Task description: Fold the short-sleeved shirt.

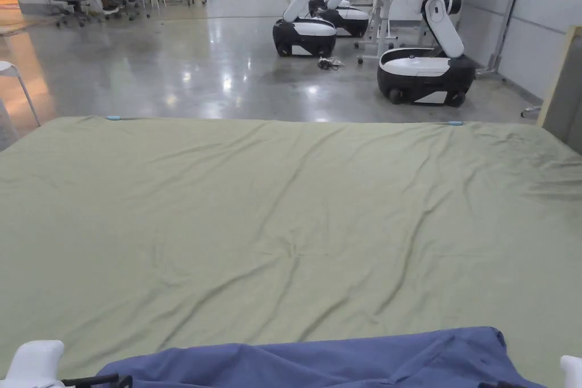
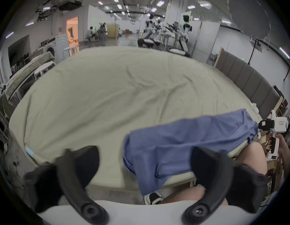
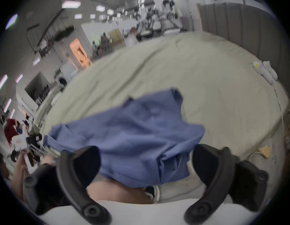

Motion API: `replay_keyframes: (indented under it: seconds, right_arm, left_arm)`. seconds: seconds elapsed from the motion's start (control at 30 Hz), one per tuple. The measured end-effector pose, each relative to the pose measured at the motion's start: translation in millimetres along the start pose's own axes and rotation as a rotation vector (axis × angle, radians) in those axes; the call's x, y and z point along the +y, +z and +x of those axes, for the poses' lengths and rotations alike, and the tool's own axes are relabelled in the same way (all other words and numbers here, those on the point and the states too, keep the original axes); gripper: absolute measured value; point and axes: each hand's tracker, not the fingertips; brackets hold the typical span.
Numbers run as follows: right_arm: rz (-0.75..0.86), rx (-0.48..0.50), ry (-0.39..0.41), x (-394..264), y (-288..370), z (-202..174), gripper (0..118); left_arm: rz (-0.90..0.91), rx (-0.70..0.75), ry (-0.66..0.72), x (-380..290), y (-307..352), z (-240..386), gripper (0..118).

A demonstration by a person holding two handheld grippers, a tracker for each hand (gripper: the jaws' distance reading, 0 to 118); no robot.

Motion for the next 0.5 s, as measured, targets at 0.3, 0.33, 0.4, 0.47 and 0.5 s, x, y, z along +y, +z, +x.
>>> replay_keyframes:
  seconds: [0.3, 0.33, 0.4, 0.47, 0.5]
  right_arm:
    - [0.506, -0.107, 0.289, 22, 114, -59, 109]
    - [0.522, -0.088, 0.302, 20, 115, -61, 109]
    - [0.599, -0.092, 0.323, 9, 119, -72, 80]
    - [0.593, -0.143, 0.305, 8, 118, -71, 0]
    - [0.582, -0.099, 0.300, 9, 119, -67, 0]
  left_arm:
    - [0.449, 0.055, -0.014, 15, 129, 15, 103]
    - [0.473, 0.041, -0.016, 11, 135, 17, 103]
    - [0.479, -0.010, -0.041, 4, 134, 22, 72]
    - [0.422, 0.069, -0.069, -1, 122, 28, 0]
    - [0.352, 0.002, -0.082, -2, 113, 25, 0]
